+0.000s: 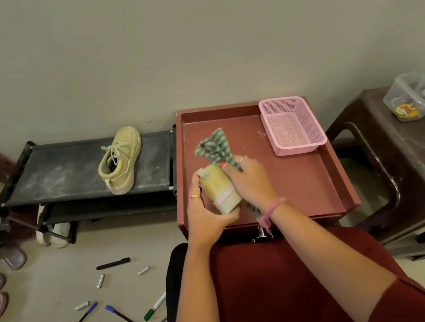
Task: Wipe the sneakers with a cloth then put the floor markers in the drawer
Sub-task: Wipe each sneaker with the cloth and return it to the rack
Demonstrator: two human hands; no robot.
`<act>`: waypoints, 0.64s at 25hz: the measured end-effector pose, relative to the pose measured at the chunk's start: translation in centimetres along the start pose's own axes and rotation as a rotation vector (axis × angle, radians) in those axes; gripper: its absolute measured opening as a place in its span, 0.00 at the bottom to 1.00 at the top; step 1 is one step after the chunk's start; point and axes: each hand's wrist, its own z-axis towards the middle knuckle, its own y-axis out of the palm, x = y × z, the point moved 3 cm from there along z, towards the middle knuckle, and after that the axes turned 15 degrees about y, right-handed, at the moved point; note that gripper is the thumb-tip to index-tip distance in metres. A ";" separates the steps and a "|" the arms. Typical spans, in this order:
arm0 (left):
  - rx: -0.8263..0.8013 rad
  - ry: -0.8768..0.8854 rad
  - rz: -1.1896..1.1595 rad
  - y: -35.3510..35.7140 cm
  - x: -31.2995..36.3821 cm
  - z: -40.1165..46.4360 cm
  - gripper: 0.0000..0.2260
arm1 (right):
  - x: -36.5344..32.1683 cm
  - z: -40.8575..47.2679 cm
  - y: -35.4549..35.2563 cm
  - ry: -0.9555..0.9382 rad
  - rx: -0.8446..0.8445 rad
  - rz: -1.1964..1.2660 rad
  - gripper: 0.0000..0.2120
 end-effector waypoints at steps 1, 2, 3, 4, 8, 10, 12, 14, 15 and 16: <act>0.006 -0.010 -0.017 -0.1 -0.2 -0.1 0.44 | 0.4 -1.7 0.4 -0.110 -0.019 -0.013 0.10; -0.002 -0.008 -0.032 -0.1 -0.4 -0.1 0.43 | 0.9 -3.3 0.5 -0.205 -0.036 -0.029 0.14; -0.007 -0.005 -0.046 0.0 -0.6 -0.3 0.43 | 1.5 -4.5 0.4 -0.268 -0.043 -0.029 0.18; -0.009 -0.002 -0.044 0.1 -0.8 -0.5 0.43 | 2.4 -4.7 0.1 -0.285 -0.038 -0.011 0.19; 0.015 0.043 -0.075 1.0 -0.8 -1.1 0.42 | 3.0 -0.2 -0.9 -0.007 -0.001 0.129 0.09; 0.029 0.054 -0.093 1.3 -0.6 -0.9 0.41 | 1.9 0.4 -0.6 0.016 0.050 0.016 0.10; 0.049 0.023 -0.126 1.3 -0.8 -0.9 0.42 | 0.9 -1.5 0.2 -0.108 0.058 -0.096 0.11; 0.072 0.002 -0.142 1.1 -1.1 -0.9 0.39 | 0.6 -4.5 0.7 -0.319 0.057 -0.287 0.17; 0.072 0.001 -0.140 1.1 -1.3 -0.8 0.35 | 0.8 -5.7 0.9 -0.456 0.120 -0.448 0.19; 0.064 0.003 -0.121 1.1 -1.6 -0.8 0.33 | 1.4 -6.5 1.1 -0.608 0.207 -0.596 0.20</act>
